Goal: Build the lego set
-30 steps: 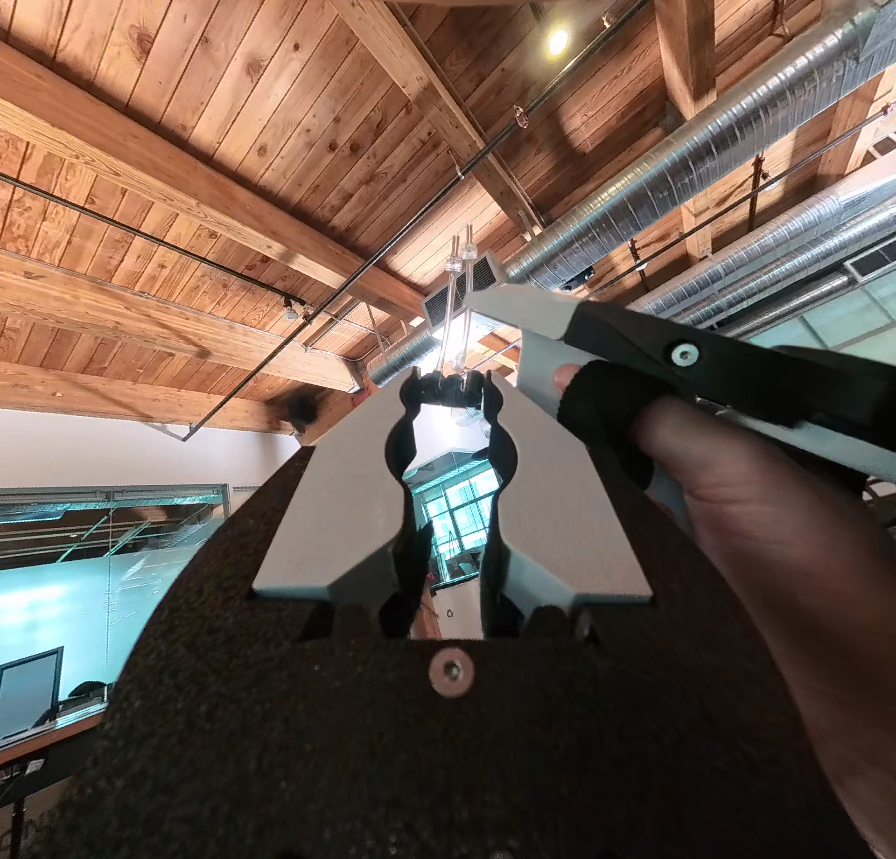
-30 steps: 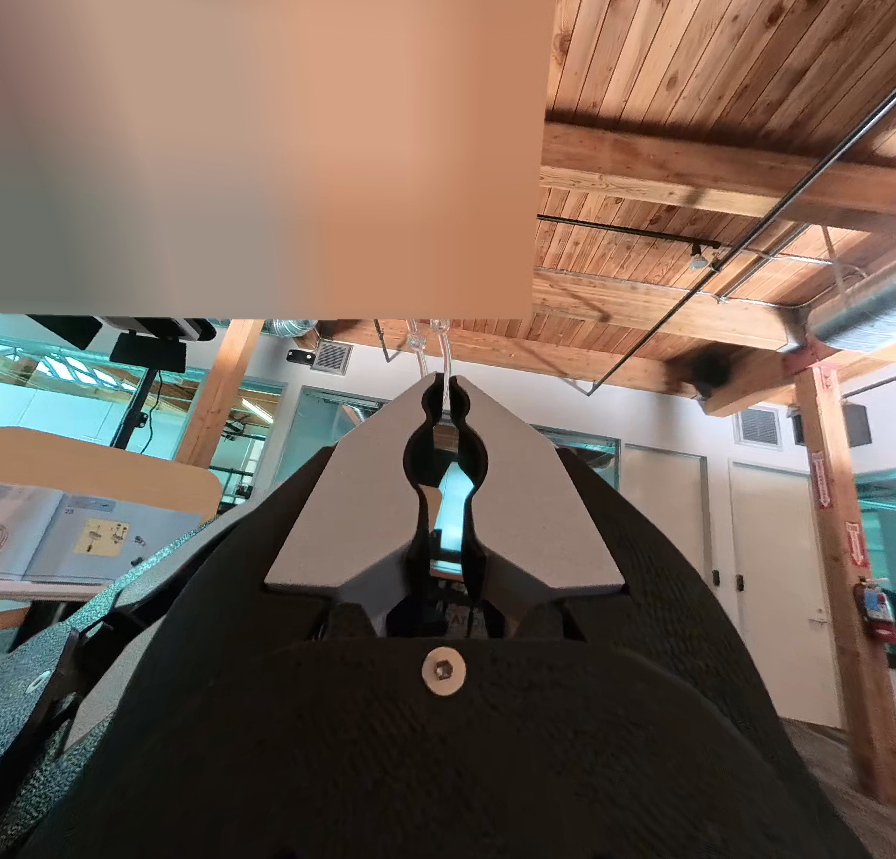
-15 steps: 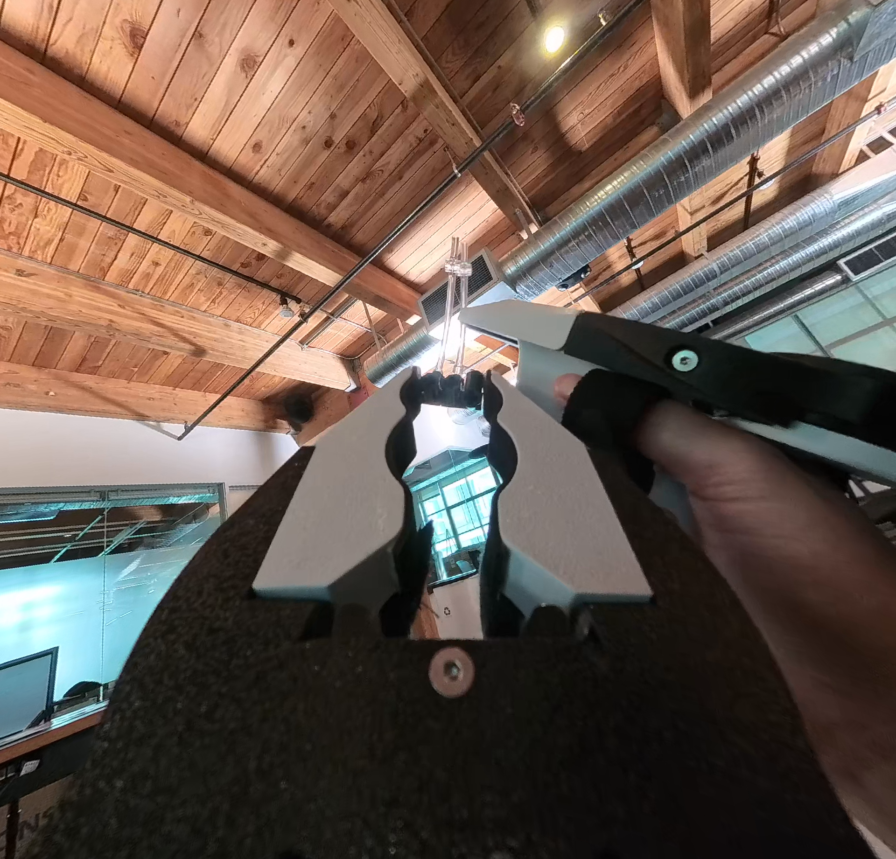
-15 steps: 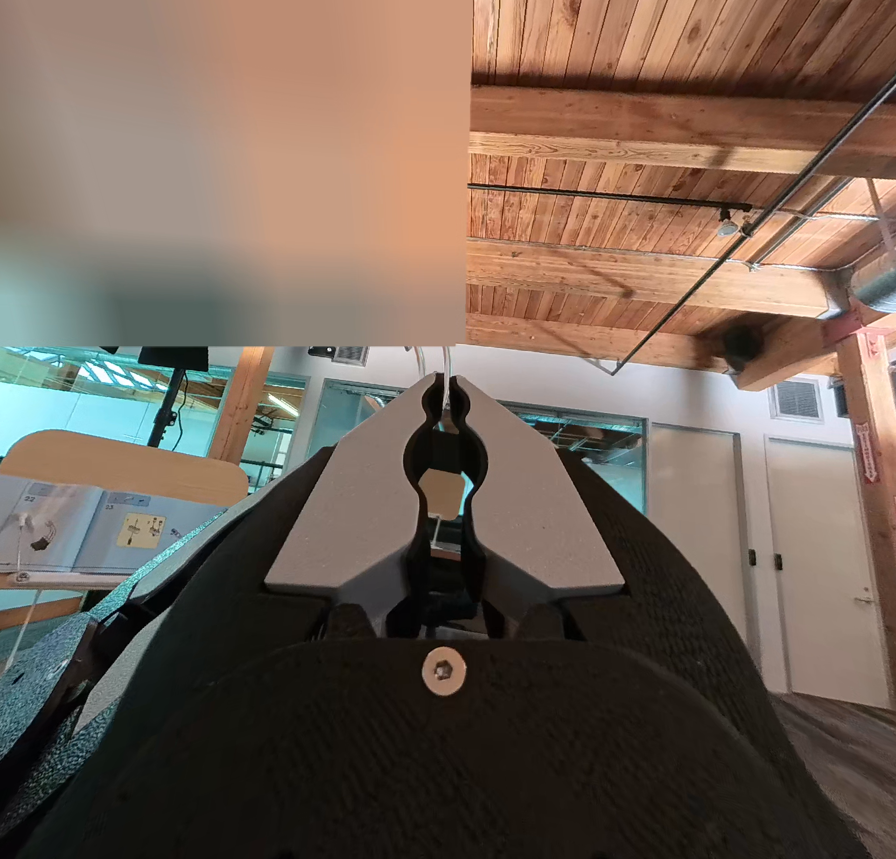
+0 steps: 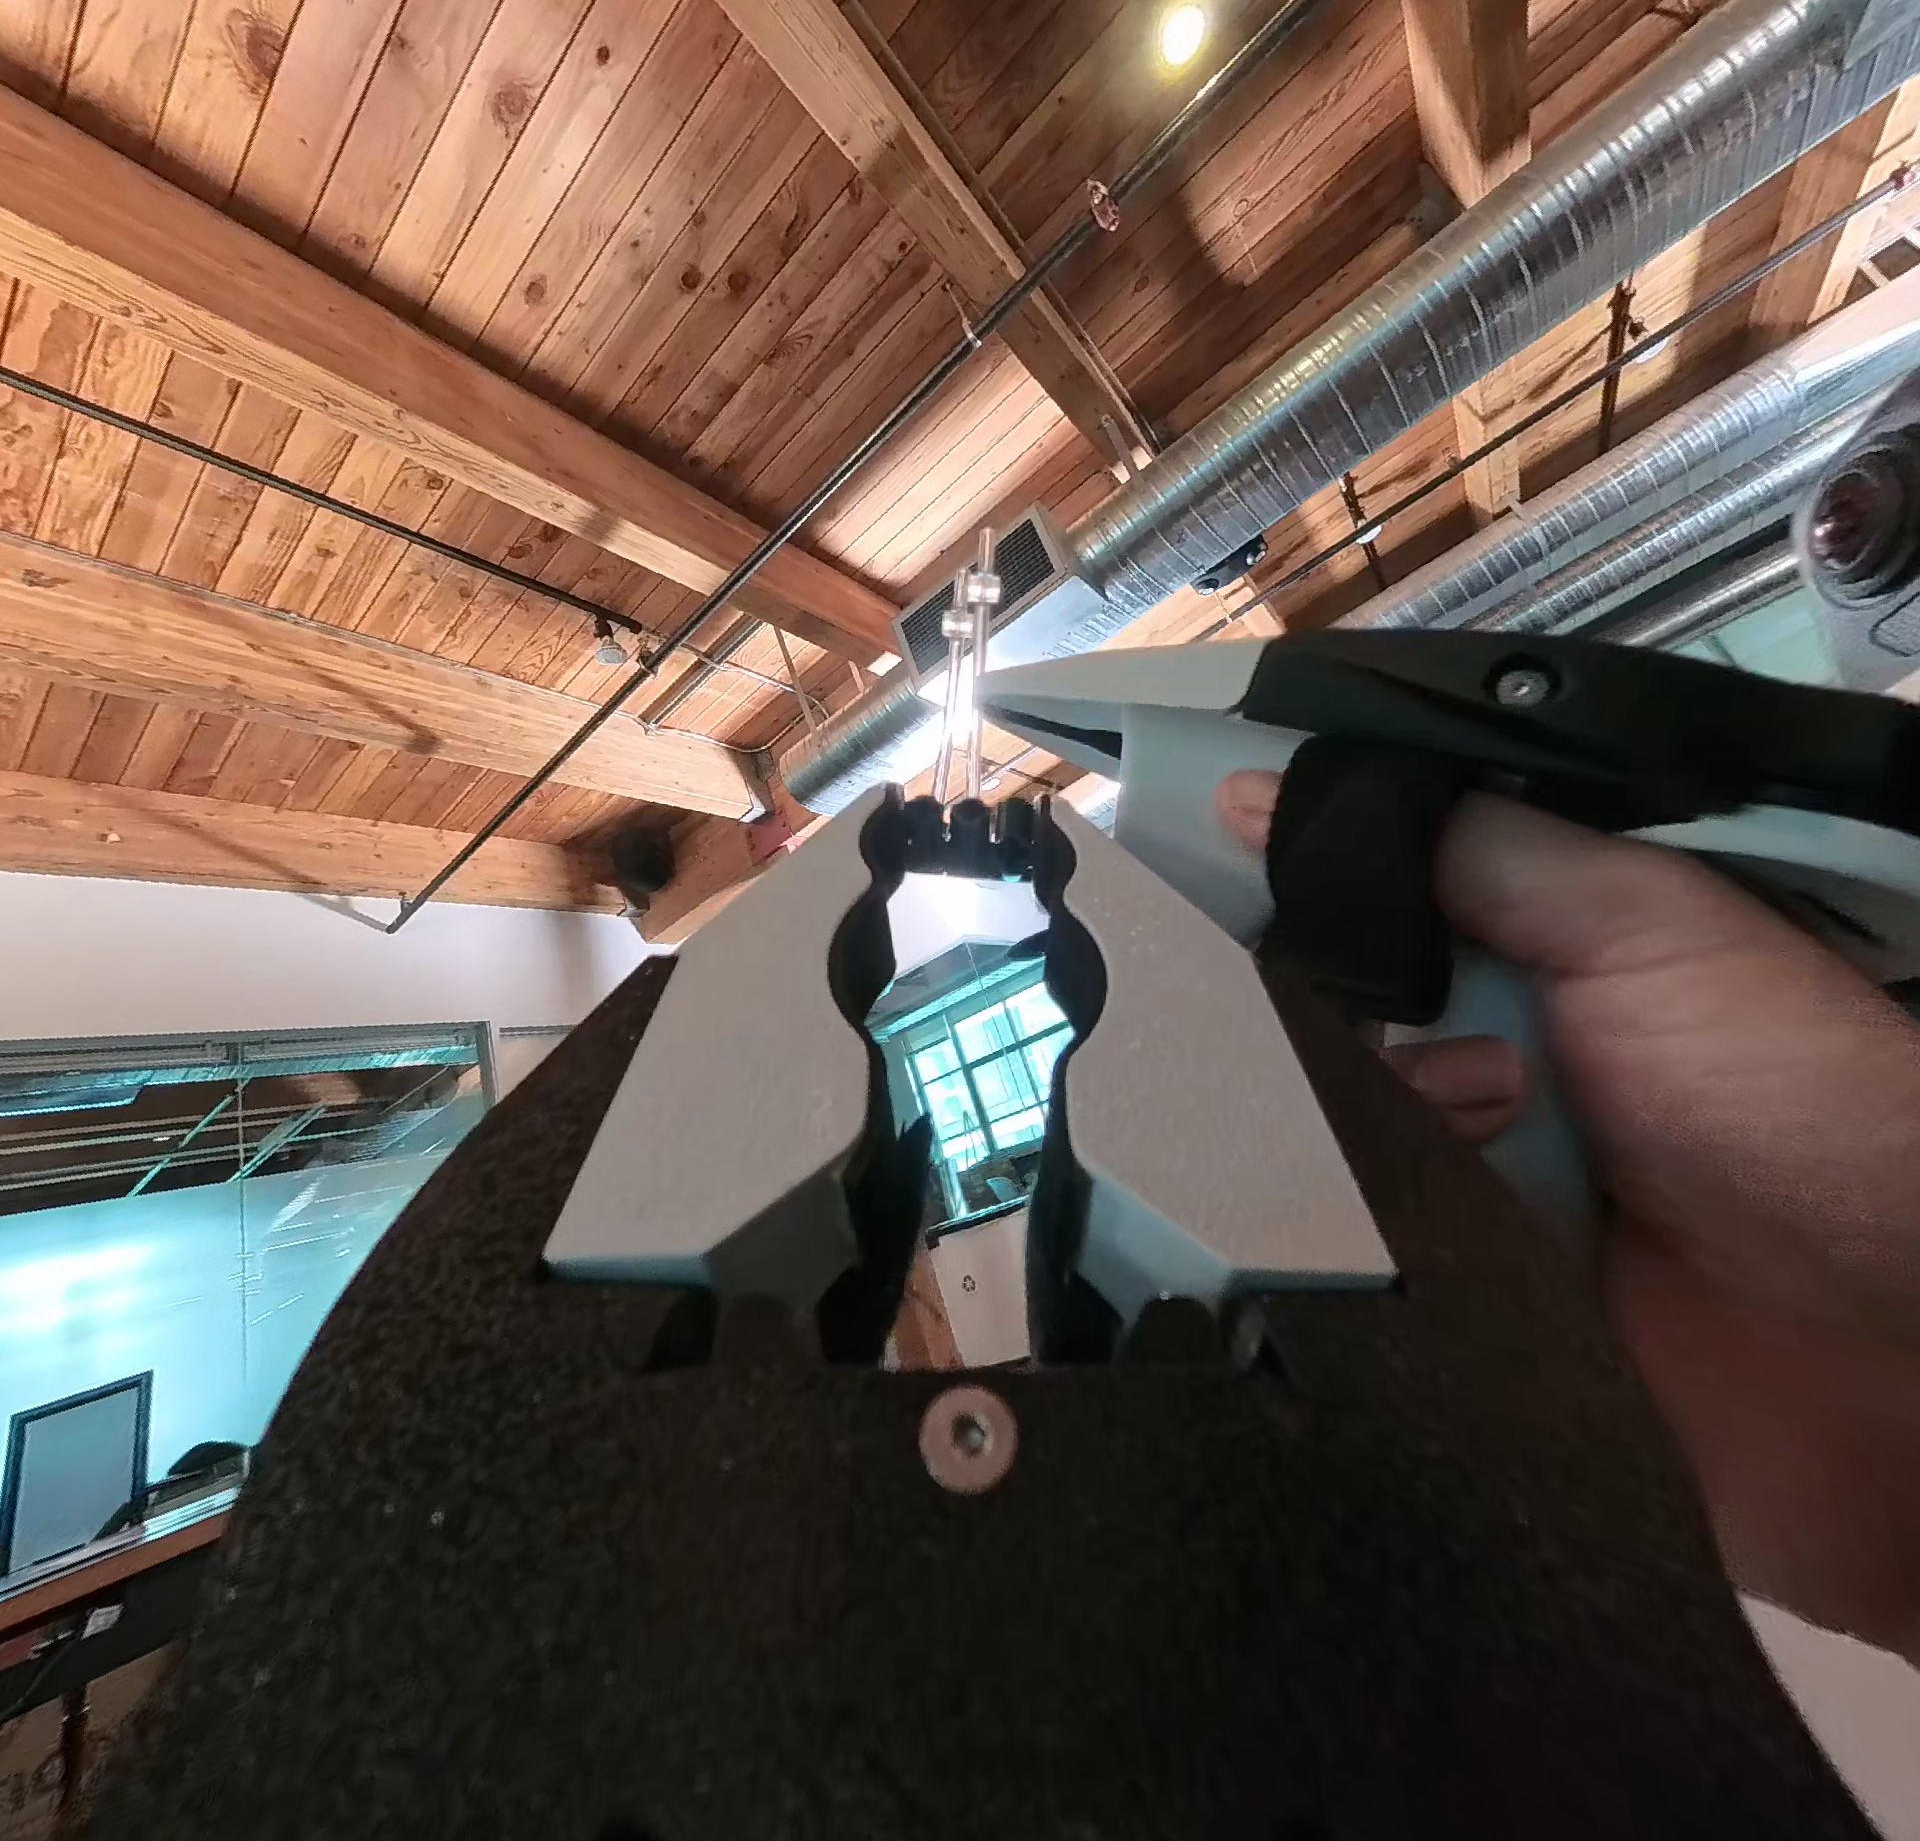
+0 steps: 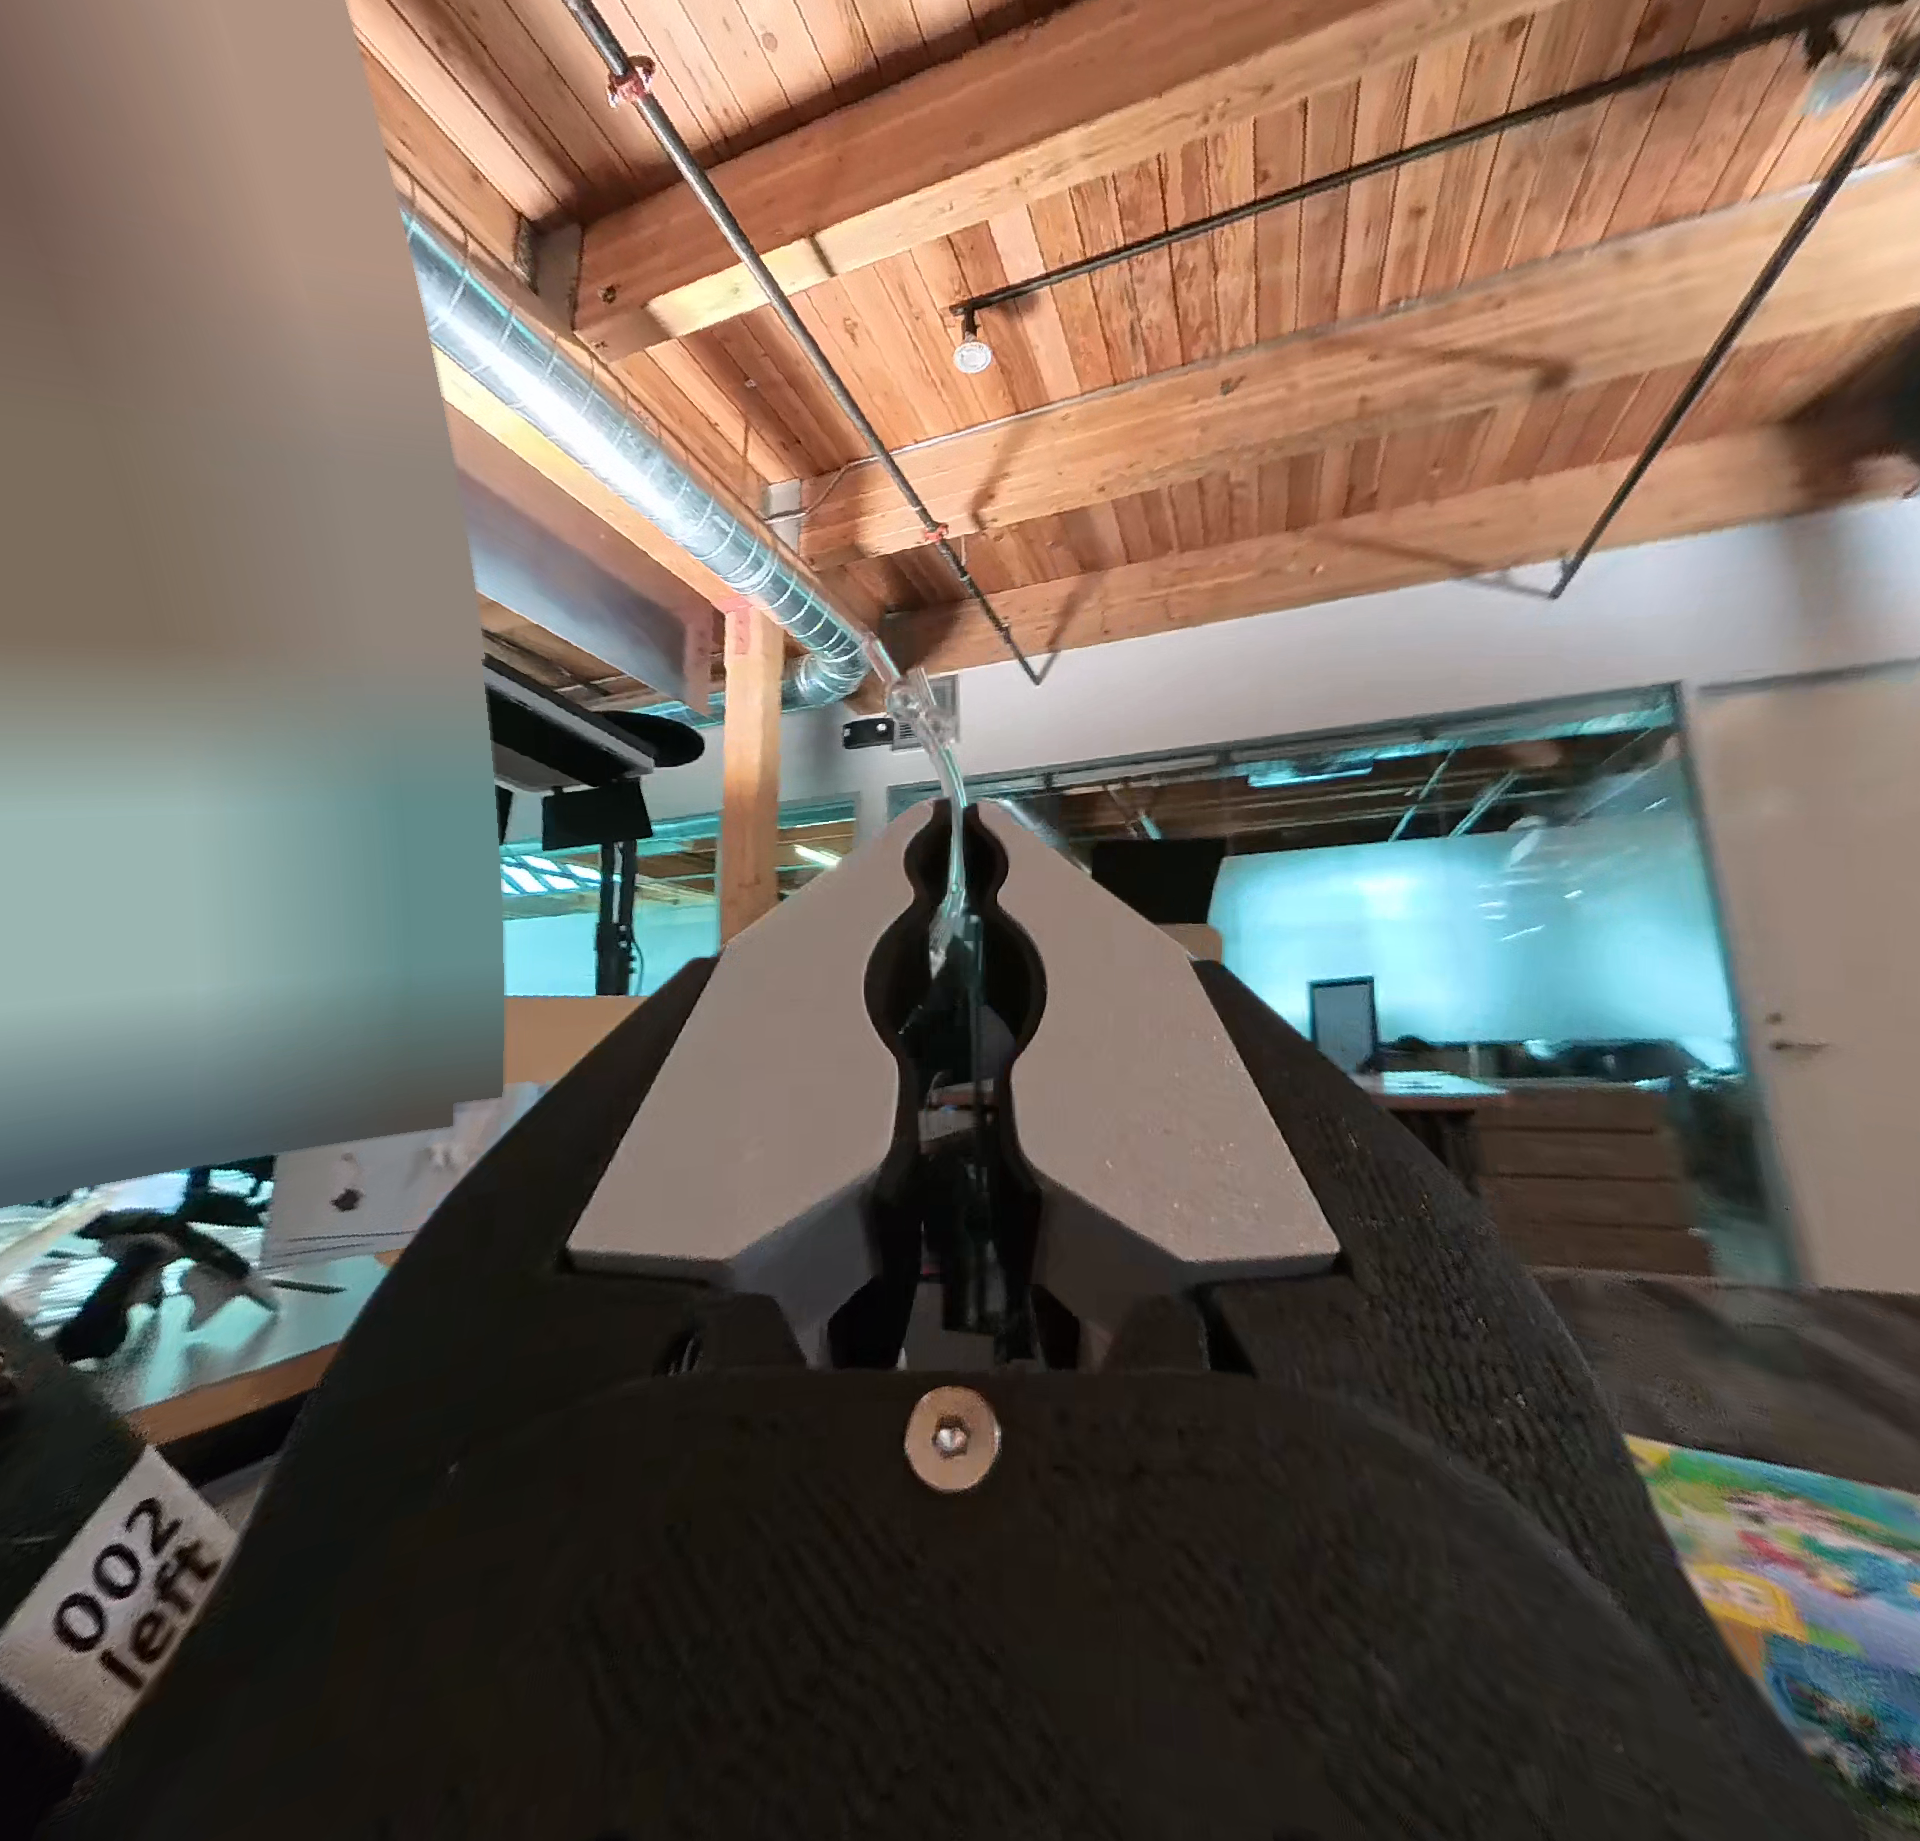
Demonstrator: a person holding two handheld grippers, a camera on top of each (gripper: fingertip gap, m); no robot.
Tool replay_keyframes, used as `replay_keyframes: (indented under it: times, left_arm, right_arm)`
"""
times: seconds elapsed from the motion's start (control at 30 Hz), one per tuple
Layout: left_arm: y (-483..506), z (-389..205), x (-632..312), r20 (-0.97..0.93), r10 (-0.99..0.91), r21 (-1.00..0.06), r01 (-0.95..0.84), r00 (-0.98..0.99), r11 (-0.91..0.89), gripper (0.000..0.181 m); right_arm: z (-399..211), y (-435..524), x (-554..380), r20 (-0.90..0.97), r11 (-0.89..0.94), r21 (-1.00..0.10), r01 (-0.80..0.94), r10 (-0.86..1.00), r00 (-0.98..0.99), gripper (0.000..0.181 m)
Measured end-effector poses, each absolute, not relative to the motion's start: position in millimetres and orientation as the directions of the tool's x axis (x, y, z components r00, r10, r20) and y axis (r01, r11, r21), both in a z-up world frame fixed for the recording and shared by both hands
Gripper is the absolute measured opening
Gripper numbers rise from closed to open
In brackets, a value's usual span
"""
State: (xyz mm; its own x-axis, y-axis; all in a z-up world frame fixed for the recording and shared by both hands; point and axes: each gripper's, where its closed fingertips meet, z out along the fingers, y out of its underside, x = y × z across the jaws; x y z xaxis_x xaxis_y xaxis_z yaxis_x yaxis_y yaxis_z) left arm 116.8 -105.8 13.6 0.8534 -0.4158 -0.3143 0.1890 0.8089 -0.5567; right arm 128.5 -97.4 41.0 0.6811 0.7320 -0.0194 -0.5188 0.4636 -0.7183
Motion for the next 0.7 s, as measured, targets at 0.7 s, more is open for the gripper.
replay_keyframes:
  times: [0.7]
  left_arm:
    - [-106,13,113,-0.353,-0.391,-0.516,0.172,0.85,0.839,0.022]
  right_arm:
    - [28,-88,118,-0.114,0.274,-0.767,-0.58,0.831,0.544,0.0]
